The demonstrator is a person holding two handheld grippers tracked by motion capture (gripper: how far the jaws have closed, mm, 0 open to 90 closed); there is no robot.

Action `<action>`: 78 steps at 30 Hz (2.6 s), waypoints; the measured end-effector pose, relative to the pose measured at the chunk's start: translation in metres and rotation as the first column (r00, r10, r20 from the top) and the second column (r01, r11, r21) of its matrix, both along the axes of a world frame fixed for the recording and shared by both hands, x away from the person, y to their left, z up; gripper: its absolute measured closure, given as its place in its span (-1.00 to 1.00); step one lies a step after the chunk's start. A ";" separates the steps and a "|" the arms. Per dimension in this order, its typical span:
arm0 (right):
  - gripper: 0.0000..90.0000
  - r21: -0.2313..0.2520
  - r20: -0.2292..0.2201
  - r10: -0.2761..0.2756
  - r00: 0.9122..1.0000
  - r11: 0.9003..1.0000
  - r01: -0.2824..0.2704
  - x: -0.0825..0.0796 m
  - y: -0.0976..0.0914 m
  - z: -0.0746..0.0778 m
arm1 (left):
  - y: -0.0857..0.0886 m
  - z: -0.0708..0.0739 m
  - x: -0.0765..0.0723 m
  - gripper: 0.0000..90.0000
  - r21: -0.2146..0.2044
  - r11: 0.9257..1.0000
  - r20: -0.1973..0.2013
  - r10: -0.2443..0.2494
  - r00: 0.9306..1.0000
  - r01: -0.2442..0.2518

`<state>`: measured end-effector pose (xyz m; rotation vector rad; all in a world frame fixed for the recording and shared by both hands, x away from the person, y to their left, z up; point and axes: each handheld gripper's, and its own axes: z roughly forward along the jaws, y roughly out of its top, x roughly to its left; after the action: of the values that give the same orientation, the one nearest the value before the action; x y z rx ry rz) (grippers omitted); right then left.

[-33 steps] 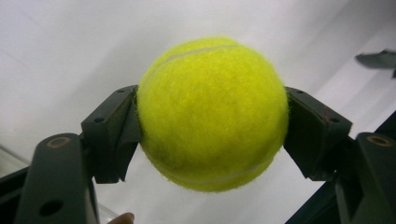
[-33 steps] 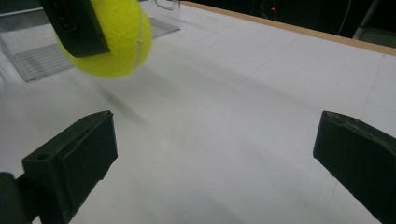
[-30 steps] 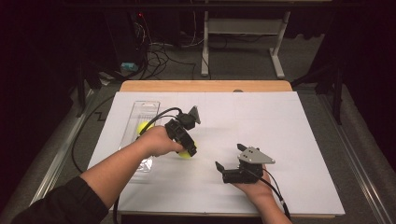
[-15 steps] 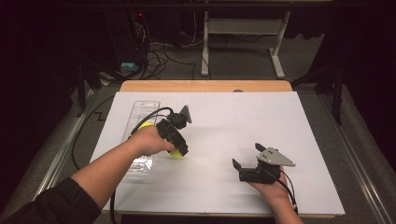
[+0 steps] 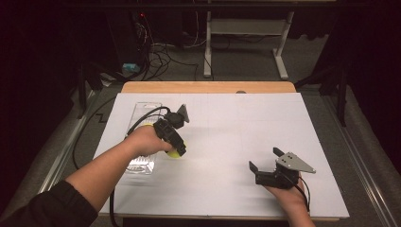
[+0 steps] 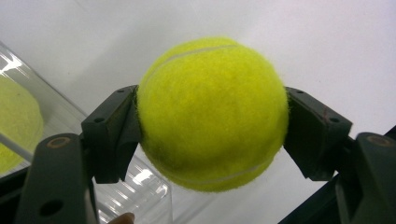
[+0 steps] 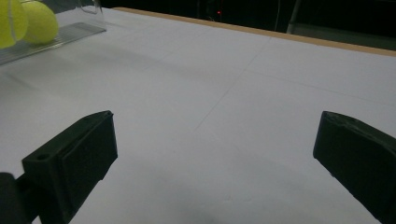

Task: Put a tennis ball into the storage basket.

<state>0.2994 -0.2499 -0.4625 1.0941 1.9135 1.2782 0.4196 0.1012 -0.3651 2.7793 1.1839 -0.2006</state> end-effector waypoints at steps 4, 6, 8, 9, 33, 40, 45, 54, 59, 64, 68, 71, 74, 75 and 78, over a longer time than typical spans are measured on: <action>-1.00 0.005 -0.002 -0.006 1.000 1.000 0.006 0.000 -0.003 0.000 | 0.002 0.004 0.000 -0.40 -0.003 1.000 0.003 0.001 1.000 -0.001; -1.00 0.006 -0.001 -0.003 1.000 1.000 0.003 0.000 -0.002 0.000 | 0.003 0.007 0.000 -0.40 -0.004 1.000 0.003 0.004 1.000 -0.004; -1.00 0.004 -0.002 0.001 1.000 1.000 -0.001 0.000 -0.001 0.000 | 0.004 0.009 0.000 -0.40 -0.002 1.000 0.004 0.003 1.000 -0.003; -1.00 0.005 -0.003 0.000 1.000 1.000 0.000 0.000 0.000 -0.001 | 0.004 0.011 0.000 -0.40 0.000 1.000 0.005 0.004 1.000 -0.004; -1.00 0.002 -0.007 0.006 1.000 1.000 -0.006 0.001 0.001 -0.001 | 0.047 0.042 0.004 -0.40 0.012 0.998 0.029 0.065 0.997 -0.065; -1.00 0.001 -0.010 0.008 1.000 1.000 -0.007 0.001 0.001 -0.001 | 0.065 0.044 0.006 -0.40 0.024 0.995 0.030 0.094 0.995 -0.095; -1.00 -0.001 -0.009 0.006 1.000 1.000 -0.006 0.001 0.001 -0.002 | 0.077 0.043 0.007 -0.40 0.024 0.992 0.036 0.121 0.992 -0.122; -1.00 -0.002 -0.014 0.007 1.000 1.000 -0.007 0.001 0.002 -0.002 | 0.091 0.039 0.007 -0.40 0.043 0.988 0.033 0.145 0.989 -0.146; -1.00 -0.002 -0.011 0.009 1.000 1.000 -0.009 0.001 0.002 -0.002 | 0.098 0.038 0.007 -0.40 0.049 0.986 0.031 0.157 0.987 -0.158; -1.00 -0.004 -0.009 0.009 1.000 1.000 -0.009 0.001 0.002 -0.002 | 0.106 0.035 0.007 -0.40 0.058 0.983 0.028 0.172 0.985 -0.173; -1.00 -0.004 -0.009 0.009 1.000 1.000 -0.009 0.001 0.002 -0.002 | 0.110 0.032 0.007 -0.40 0.067 0.981 0.031 0.181 0.983 -0.183; -1.00 -0.004 -0.009 0.008 1.000 1.000 -0.008 0.001 0.002 -0.002 | 0.112 0.031 0.006 -0.40 0.066 0.981 0.028 0.183 0.983 -0.185; -1.00 -0.007 -0.009 0.006 1.000 1.000 -0.006 0.001 0.002 -0.002 | 0.113 0.030 0.006 -0.40 0.071 0.980 0.027 0.182 0.983 -0.184; -1.00 -0.005 -0.009 0.008 1.000 1.000 -0.008 0.001 0.002 -0.002 | 0.113 0.030 0.006 -0.40 0.073 0.980 0.027 0.182 0.983 -0.184; -1.00 -0.006 -0.008 0.008 1.000 1.000 -0.008 0.001 0.002 -0.001 | 0.113 0.030 0.006 -0.40 0.080 0.980 0.032 0.183 0.983 -0.185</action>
<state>0.3003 -0.2478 -0.4639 1.0913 1.9279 1.2732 0.4256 0.2140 -0.3355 2.7095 1.4648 -0.1021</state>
